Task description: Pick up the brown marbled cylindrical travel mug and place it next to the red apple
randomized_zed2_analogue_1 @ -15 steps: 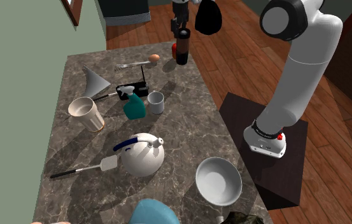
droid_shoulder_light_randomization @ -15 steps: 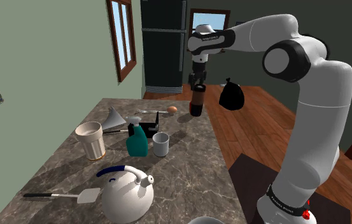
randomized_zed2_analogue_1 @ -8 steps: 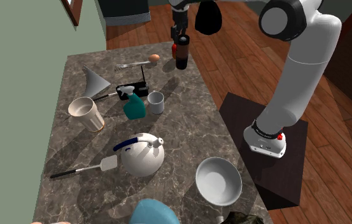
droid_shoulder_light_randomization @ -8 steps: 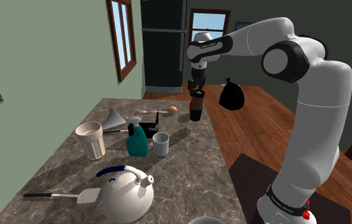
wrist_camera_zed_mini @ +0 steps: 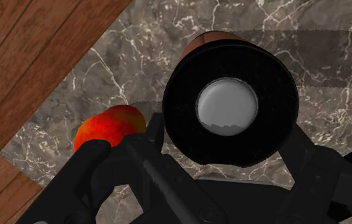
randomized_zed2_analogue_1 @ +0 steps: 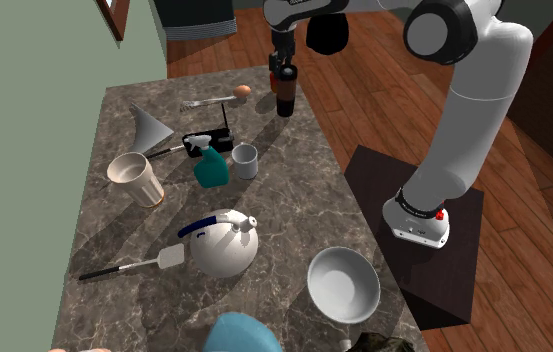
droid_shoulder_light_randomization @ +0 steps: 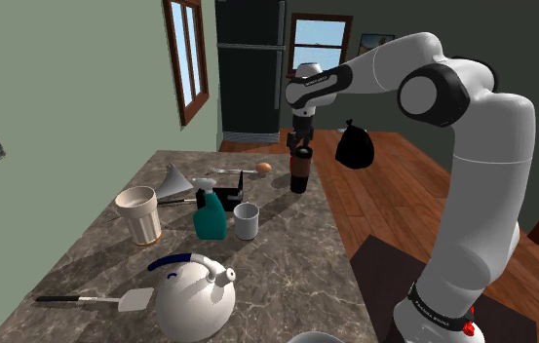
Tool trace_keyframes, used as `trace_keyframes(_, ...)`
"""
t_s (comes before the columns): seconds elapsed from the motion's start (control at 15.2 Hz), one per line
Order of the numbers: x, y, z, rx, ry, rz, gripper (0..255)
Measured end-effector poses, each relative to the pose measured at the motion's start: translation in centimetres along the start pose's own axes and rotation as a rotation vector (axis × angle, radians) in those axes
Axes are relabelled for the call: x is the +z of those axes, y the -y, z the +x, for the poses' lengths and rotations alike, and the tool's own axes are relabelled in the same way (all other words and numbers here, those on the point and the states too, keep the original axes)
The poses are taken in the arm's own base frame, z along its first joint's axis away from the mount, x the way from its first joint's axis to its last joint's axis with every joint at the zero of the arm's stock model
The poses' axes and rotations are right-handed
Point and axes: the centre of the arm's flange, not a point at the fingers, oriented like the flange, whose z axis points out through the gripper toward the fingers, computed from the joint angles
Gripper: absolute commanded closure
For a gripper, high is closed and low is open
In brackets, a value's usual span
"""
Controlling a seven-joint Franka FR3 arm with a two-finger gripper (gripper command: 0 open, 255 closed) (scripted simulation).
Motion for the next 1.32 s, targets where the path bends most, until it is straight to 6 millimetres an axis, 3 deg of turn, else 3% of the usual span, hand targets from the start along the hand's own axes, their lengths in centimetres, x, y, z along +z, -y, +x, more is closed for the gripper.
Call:
trace_keyframes(0.4,0.4,0.0,0.0,0.0,-0.001,0.0,255)
trace_keyframes(0.46,0.3,0.0,0.0,0.0,-0.001,0.0,0)
trace_keyframes(0.86,0.3,0.0,0.0,0.0,-0.002,0.0,0)
trace_keyframes(1.12,-3.7,0.0,0.0,0.0,-0.003,-0.001,0)
trace_keyframes(1.32,-4.6,0.0,0.0,0.0,-0.003,-0.001,0)
